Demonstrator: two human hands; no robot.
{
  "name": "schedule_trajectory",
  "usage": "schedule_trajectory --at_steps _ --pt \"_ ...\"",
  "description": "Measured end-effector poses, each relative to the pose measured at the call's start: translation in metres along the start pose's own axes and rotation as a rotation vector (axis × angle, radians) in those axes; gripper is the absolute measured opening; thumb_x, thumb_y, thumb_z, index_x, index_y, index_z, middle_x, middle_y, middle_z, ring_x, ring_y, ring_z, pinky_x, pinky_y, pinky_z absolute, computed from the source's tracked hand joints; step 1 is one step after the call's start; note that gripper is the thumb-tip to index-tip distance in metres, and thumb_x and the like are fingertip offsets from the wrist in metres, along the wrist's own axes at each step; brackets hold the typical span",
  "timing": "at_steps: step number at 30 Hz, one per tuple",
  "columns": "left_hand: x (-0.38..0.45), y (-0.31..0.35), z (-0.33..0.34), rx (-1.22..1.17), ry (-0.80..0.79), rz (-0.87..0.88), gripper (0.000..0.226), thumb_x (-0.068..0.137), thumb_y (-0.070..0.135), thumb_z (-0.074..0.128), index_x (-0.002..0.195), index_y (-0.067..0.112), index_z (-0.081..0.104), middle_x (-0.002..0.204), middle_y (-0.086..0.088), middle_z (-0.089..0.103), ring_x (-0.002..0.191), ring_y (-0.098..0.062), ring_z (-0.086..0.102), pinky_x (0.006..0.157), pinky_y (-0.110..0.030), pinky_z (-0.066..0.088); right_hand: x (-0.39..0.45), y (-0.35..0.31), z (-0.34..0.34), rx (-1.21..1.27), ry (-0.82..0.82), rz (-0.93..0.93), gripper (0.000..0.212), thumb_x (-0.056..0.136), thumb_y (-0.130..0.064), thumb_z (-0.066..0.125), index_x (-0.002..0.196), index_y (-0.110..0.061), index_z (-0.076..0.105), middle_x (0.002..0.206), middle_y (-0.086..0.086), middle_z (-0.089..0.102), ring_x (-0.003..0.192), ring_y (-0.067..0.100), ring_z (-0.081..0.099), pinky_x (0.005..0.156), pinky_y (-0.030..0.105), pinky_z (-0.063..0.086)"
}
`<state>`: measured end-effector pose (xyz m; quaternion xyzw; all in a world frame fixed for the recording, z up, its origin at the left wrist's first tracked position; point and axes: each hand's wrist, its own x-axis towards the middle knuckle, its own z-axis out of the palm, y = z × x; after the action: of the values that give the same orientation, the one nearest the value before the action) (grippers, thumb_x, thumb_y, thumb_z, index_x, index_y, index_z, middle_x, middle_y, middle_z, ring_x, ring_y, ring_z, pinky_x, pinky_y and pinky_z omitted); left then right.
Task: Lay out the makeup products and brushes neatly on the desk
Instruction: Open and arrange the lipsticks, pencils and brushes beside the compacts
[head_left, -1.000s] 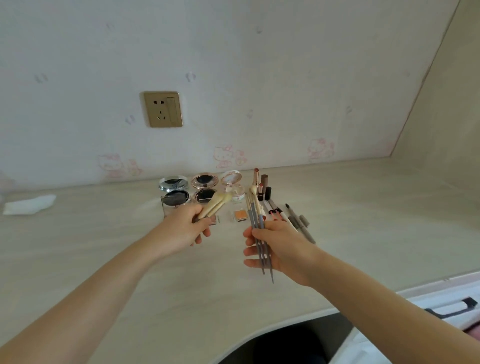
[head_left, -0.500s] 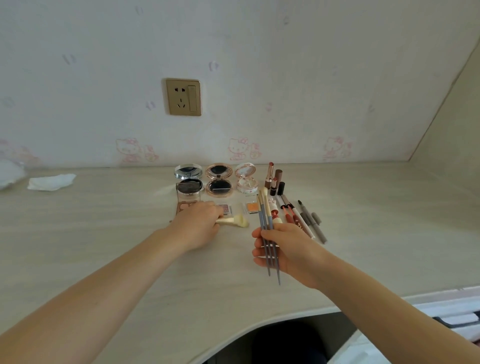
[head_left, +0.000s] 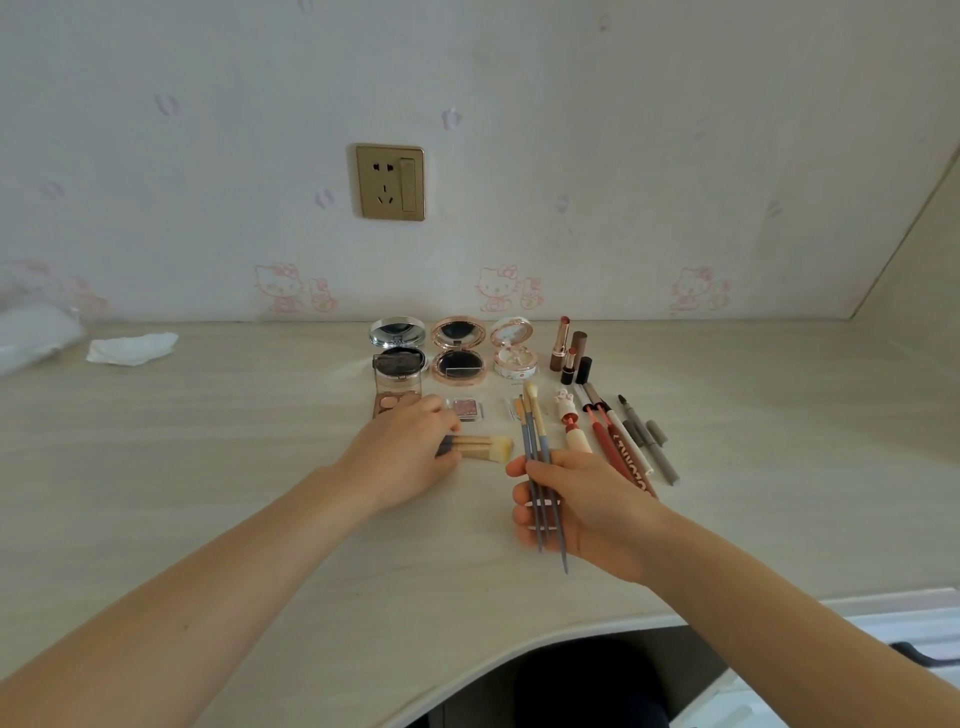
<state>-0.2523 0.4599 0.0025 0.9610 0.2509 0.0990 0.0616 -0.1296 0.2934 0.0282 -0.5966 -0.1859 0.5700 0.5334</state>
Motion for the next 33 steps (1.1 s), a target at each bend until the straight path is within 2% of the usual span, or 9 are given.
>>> schedule_trajectory --at_steps 5,9,12,15,18,21,26,30,33 --pt "-0.008 0.016 -0.004 -0.417 0.206 -0.043 0.024 0.093 0.028 0.058 0.113 0.02 0.068 0.107 0.011 0.063 0.107 -0.007 0.055 0.092 -0.027 0.045 0.003 0.008 0.007 0.018 -0.026 -0.047 0.021 0.102 -0.014 0.038 0.103 -0.006 0.057 0.061 0.001 0.042 0.047 0.01 0.034 0.045 0.022 0.033" --pt "-0.013 0.037 -0.016 -0.922 -0.037 -0.194 0.024 0.093 0.035 0.057 0.101 0.02 0.075 0.092 -0.008 0.072 0.092 -0.018 0.066 0.092 -0.033 0.05 0.005 0.01 0.018 -0.025 -0.054 -0.101 0.02 0.101 -0.013 0.038 0.099 -0.006 0.057 0.061 0.0 0.036 0.049 0.01 0.029 0.047 0.022 0.028" --pt "-0.018 0.043 -0.018 -1.146 -0.071 -0.238 0.021 0.09 0.029 0.062 0.097 0.014 0.076 0.084 -0.014 0.069 0.069 -0.016 0.055 0.076 -0.025 0.05 0.002 0.012 0.025 -0.073 -0.122 -0.122 0.024 0.101 -0.014 0.039 0.102 -0.003 0.06 0.064 0.002 0.043 0.052 0.011 0.038 0.052 0.024 0.036" --pt "-0.019 0.043 -0.019 -1.301 -0.103 -0.297 0.019 0.088 0.023 0.065 0.097 0.01 0.076 0.099 -0.017 0.072 0.073 -0.023 0.049 0.061 -0.02 0.045 0.0 0.011 0.028 -0.12 -0.161 -0.11 0.028 0.102 -0.016 0.04 0.106 0.0 0.062 0.071 0.006 0.057 0.062 0.015 0.054 0.065 0.029 0.051" --pt "-0.021 0.038 -0.024 -1.36 -0.13 -0.286 0.019 0.092 0.015 0.059 0.098 0.004 0.074 0.105 -0.01 0.073 0.086 -0.018 0.066 0.066 -0.017 0.049 -0.001 0.007 0.027 -0.259 -0.12 -0.105 0.029 0.099 -0.023 0.047 0.11 -0.001 0.063 0.089 0.009 0.071 0.081 0.018 0.066 0.085 0.032 0.056" --pt "-0.023 0.032 -0.035 -1.446 -0.096 -0.293 0.022 0.094 0.011 0.054 0.104 -0.003 0.068 0.1 -0.013 0.073 0.091 -0.022 0.071 0.078 -0.026 0.057 -0.005 -0.004 0.019 -0.521 -0.029 -0.193 0.03 0.096 -0.032 0.051 0.114 -0.011 0.063 0.105 0.002 0.071 0.098 0.014 0.066 0.092 0.032 0.053" --pt "-0.025 0.023 -0.053 -1.24 -0.178 -0.277 0.019 0.093 0.015 0.058 0.103 0.003 0.069 0.093 -0.012 0.074 0.079 -0.026 0.072 0.073 -0.032 0.059 -0.01 -0.037 0.005 -0.684 0.177 -0.486 0.043 0.092 -0.036 0.056 0.132 -0.022 0.048 0.113 -0.009 0.061 0.097 0.009 0.064 0.086 0.033 0.056" --pt "-0.024 0.021 -0.059 -0.99 -0.345 -0.174 0.015 0.092 0.02 0.061 0.093 0.012 0.073 0.089 -0.005 0.074 0.075 -0.02 0.069 0.074 -0.032 0.058 -0.006 -0.049 0.007 -0.912 0.121 -0.618 0.052 0.089 -0.04 0.059 0.137 -0.037 0.041 0.126 -0.013 0.054 0.105 0.01 0.061 0.085 0.037 0.056" --pt "-0.021 0.021 -0.058 -0.904 -0.39 -0.167 0.02 0.091 0.022 0.063 0.099 0.007 0.072 0.089 -0.003 0.074 0.072 -0.015 0.067 0.078 -0.033 0.058 -0.004 -0.05 0.012 -1.019 0.109 -0.651 0.038 0.089 -0.033 0.061 0.127 -0.033 0.053 0.113 -0.011 0.061 0.093 0.008 0.065 0.078 0.038 0.058"
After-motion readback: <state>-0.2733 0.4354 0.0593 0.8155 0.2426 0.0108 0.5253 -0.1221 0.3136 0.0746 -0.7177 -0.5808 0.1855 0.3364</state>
